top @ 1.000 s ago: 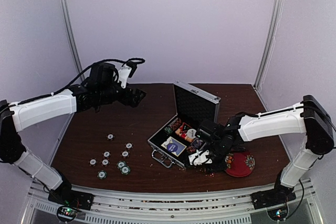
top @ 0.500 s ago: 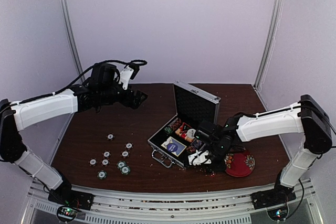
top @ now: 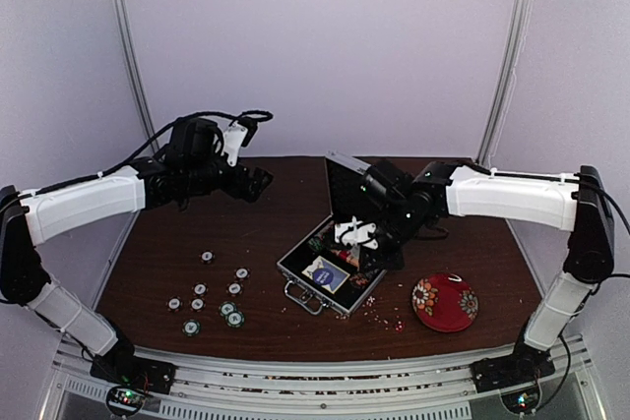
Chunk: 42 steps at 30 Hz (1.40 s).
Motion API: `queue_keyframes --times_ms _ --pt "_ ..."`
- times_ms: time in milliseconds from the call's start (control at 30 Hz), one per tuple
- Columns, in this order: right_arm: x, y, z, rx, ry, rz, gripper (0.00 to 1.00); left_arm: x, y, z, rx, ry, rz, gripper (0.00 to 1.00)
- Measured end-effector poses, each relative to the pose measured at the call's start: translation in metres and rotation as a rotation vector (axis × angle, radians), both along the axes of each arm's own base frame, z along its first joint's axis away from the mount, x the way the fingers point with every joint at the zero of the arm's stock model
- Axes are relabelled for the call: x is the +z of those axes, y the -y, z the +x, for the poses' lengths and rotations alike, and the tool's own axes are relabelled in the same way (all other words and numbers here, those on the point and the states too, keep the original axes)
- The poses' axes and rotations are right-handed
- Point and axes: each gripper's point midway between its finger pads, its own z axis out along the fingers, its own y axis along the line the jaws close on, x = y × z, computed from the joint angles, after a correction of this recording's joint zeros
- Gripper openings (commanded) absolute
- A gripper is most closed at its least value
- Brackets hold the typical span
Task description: Pack up texas hold em set
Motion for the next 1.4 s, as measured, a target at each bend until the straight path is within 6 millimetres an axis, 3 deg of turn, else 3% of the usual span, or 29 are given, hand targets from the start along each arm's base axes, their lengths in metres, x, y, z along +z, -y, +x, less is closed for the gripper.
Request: queue_keyframes --times_ms 67,167,467,700,1267,1400 --pt "0.014 -0.010 0.020 -0.038 0.009 0.049 0.09 0.000 -0.003 0.002 0.017 -0.003 0.002 0.98" --pt "0.016 -0.018 0.039 -0.086 0.005 0.079 0.09 0.002 -0.008 0.004 0.045 -0.012 0.009 0.98" --pt "-0.024 -0.051 0.070 -0.168 -0.050 0.060 0.10 0.016 -0.017 0.007 0.094 0.016 0.006 0.98" --pt "-0.032 -0.071 0.095 -0.212 -0.031 0.067 0.10 0.028 -0.021 0.005 0.106 0.043 -0.007 0.98" --pt "-0.066 -0.072 0.105 -0.234 -0.040 0.001 0.14 0.029 -0.021 0.005 0.103 0.042 -0.009 0.97" --pt "-0.067 -0.071 0.106 -0.237 -0.036 -0.003 0.25 0.029 -0.021 0.004 0.101 0.042 -0.010 0.97"
